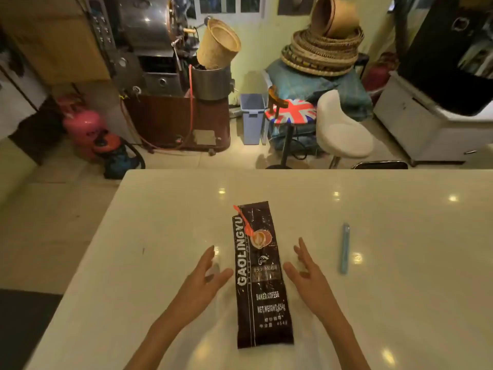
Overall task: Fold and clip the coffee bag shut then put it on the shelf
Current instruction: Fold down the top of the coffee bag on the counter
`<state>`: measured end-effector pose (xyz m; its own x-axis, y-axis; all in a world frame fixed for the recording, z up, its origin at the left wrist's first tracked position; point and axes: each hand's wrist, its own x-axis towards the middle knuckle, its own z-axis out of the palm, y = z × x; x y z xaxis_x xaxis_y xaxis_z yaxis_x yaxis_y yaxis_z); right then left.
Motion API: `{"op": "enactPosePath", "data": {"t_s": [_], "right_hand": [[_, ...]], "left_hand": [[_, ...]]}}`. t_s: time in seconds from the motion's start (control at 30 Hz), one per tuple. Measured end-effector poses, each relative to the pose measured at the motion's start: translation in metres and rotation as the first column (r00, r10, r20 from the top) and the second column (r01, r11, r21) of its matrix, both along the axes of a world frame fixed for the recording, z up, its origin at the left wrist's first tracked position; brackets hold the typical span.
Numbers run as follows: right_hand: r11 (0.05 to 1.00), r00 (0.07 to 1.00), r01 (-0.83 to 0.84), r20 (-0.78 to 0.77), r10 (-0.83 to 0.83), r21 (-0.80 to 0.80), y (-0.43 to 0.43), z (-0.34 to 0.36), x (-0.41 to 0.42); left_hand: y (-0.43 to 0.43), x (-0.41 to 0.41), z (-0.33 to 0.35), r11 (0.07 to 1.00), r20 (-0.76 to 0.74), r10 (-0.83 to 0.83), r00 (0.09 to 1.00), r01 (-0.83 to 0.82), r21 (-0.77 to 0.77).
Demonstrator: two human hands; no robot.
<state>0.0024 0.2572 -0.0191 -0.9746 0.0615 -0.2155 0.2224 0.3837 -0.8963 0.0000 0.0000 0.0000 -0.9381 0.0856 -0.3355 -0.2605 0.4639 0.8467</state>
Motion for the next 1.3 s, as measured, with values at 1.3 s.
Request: {"op": "enactPosePath", "data": {"t_s": [1.3], "right_hand": [[0.779,0.994,0.097,0.025,-0.103,-0.619,-0.032,0.020,-0.034]], "left_hand": [[0.068,-0.044,0.025,0.953,-0.048,0.018,0.999,-0.002,0.304]]}}
